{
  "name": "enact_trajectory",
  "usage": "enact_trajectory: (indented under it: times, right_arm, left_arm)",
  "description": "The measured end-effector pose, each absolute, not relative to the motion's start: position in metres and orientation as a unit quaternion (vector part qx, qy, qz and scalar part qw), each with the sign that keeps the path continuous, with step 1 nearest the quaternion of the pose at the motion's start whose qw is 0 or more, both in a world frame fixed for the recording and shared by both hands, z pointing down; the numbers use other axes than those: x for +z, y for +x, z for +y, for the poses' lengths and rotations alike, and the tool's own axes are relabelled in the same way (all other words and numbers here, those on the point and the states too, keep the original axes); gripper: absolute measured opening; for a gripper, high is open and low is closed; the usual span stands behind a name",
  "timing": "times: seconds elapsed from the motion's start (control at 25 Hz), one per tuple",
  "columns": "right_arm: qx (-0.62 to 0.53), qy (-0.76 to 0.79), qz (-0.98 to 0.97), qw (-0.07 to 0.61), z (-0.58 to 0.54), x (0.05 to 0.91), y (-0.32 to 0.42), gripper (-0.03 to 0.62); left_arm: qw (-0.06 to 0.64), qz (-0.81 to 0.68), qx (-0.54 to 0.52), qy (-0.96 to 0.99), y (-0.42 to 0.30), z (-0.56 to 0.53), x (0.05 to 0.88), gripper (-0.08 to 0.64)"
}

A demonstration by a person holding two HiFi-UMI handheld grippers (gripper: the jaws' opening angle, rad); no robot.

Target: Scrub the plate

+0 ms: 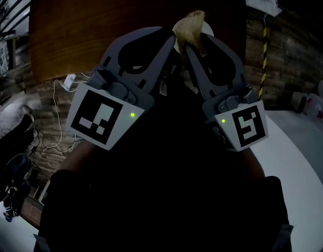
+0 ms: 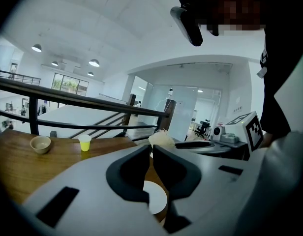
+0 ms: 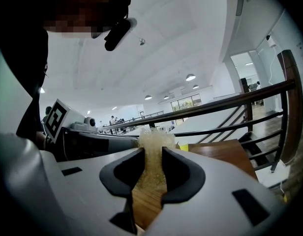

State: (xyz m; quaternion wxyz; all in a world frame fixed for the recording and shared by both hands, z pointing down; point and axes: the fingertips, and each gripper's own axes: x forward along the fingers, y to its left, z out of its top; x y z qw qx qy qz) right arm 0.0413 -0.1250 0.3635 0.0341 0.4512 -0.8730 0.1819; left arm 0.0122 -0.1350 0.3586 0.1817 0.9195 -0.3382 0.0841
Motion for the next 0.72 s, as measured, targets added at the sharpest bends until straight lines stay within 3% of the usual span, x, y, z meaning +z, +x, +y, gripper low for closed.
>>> enact_trajectory:
  times: [0.72]
  right_arm:
    - [0.193,0.461,-0.865,0.032,-0.1242,0.3703,0.0463,0.119]
  left_arm:
    - [0.192,-0.336,0.092,0.918,0.0114,-0.1328,0.3679,0.034]
